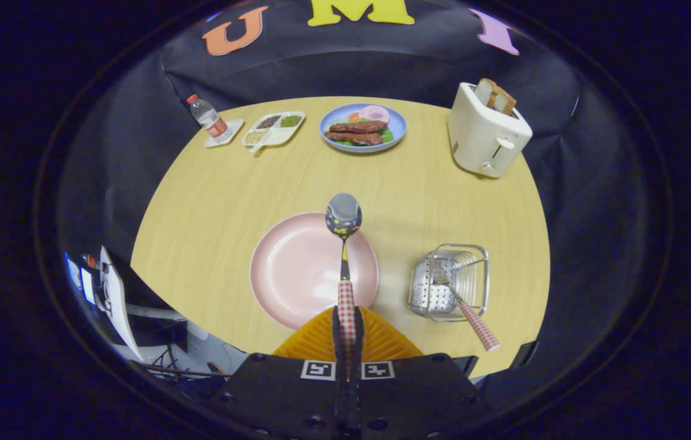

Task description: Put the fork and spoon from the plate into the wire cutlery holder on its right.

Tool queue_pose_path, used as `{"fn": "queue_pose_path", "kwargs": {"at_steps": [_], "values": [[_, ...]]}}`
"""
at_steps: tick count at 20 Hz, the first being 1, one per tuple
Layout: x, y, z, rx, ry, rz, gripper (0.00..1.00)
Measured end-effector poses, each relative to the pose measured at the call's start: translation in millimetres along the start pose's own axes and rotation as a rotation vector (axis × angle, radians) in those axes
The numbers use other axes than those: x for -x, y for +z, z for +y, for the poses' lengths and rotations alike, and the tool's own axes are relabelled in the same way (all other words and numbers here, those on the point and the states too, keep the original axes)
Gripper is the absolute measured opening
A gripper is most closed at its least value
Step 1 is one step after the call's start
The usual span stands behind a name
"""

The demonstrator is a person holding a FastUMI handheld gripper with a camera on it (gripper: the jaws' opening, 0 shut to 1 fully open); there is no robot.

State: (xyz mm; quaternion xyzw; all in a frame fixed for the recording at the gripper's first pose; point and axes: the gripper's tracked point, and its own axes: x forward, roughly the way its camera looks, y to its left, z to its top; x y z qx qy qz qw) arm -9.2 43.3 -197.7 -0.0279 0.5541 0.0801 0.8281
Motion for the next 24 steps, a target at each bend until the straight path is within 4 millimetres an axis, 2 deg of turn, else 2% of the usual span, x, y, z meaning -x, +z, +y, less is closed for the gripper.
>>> {"fn": "queue_pose_path", "kwargs": {"at_steps": [2,5,8,10,12,16,24], "values": [[18.6,10.8,-22.7,0.026,-0.032,-0.014,0.00],[44.2,14.7,-45.1,0.021,-0.038,0.011,0.01],[60.6,7.3,-68.8,0.027,-0.063,0.083,0.00],[66.8,-0.3,-75.8,0.011,-0.054,0.140,0.00],[63.7,-6.6,-87.9,-0.004,-0.055,0.201,0.00],[53.9,-24.9,-93.2,-0.098,-0.001,0.369,0.01],[29.9,-34.2,-108.5,-0.109,-0.020,0.540,0.01]]}}
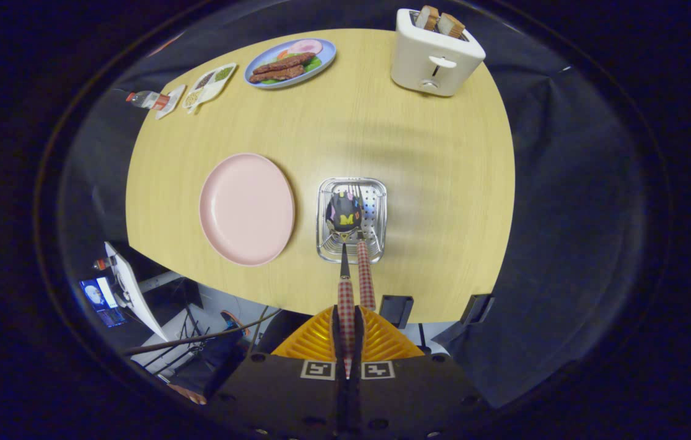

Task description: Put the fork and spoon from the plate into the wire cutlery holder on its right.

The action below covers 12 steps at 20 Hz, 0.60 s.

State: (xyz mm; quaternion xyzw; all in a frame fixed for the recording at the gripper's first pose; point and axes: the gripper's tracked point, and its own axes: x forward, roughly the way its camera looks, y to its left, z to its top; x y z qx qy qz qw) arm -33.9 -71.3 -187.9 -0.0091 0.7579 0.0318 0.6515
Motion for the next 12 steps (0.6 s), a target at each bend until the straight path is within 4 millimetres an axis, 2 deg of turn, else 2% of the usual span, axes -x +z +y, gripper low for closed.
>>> {"fn": "queue_pose_path", "kwargs": {"at_steps": [9,12], "values": [[-22.9,23.5,1.7,-0.029,-0.009,0.083,0.03],[-24.7,29.2,4.6,-0.029,-0.002,0.071,0.12]]}}
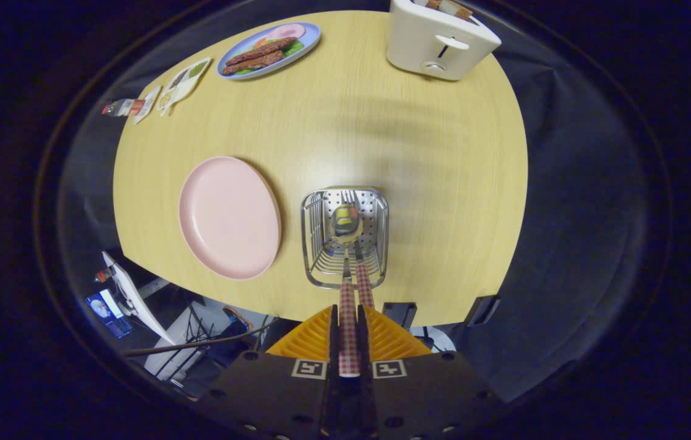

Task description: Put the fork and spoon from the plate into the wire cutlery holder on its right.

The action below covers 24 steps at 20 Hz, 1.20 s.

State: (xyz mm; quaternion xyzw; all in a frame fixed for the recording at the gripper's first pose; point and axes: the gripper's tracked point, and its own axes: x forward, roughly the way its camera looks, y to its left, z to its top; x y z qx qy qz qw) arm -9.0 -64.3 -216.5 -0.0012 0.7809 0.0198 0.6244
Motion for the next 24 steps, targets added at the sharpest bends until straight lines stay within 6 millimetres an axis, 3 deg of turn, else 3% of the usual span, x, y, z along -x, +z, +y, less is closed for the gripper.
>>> {"fn": "queue_pose_path", "kwargs": {"at_steps": [2,7,11,13,16,20,24], "values": [[2.2,6.6,0.7,0.002,0.009,-0.039,0.14],[33.1,40.6,7.4,0.039,0.031,-0.346,0.72],[88.8,70.4,19.6,0.019,0.080,-0.739,0.79],[122.7,71.1,24.3,0.036,0.068,-0.933,0.85],[176.7,54.5,38.3,0.052,0.061,-1.201,0.93],[228.2,13.8,57.2,0.068,0.038,-1.479,0.96],[261.0,-29.3,64.3,0.038,-0.038,-1.680,0.95]]}}
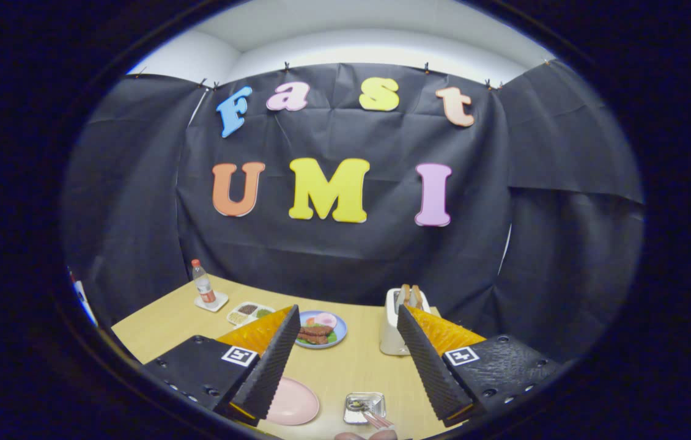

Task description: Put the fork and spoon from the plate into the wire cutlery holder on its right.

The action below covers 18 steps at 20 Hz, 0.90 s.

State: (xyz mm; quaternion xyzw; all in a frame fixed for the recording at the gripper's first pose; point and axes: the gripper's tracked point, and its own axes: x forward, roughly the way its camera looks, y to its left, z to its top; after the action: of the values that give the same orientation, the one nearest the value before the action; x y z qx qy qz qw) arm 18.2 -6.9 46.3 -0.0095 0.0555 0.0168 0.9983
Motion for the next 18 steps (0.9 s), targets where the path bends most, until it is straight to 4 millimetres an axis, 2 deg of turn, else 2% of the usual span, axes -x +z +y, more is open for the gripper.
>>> {"fn": "queue_pose_path", "kwargs": {"at_steps": [3,9,13,18], "values": [[25.2,11.6,10.5,-0.012,-0.013,-0.085,0.95],[59.1,7.1,19.5,-0.042,-0.043,-0.121,0.95],[65.8,6.3,20.6,-0.058,-0.063,-0.123,0.95],[64.3,-2.5,32.6,-0.074,-0.052,-0.092,0.95]]}}
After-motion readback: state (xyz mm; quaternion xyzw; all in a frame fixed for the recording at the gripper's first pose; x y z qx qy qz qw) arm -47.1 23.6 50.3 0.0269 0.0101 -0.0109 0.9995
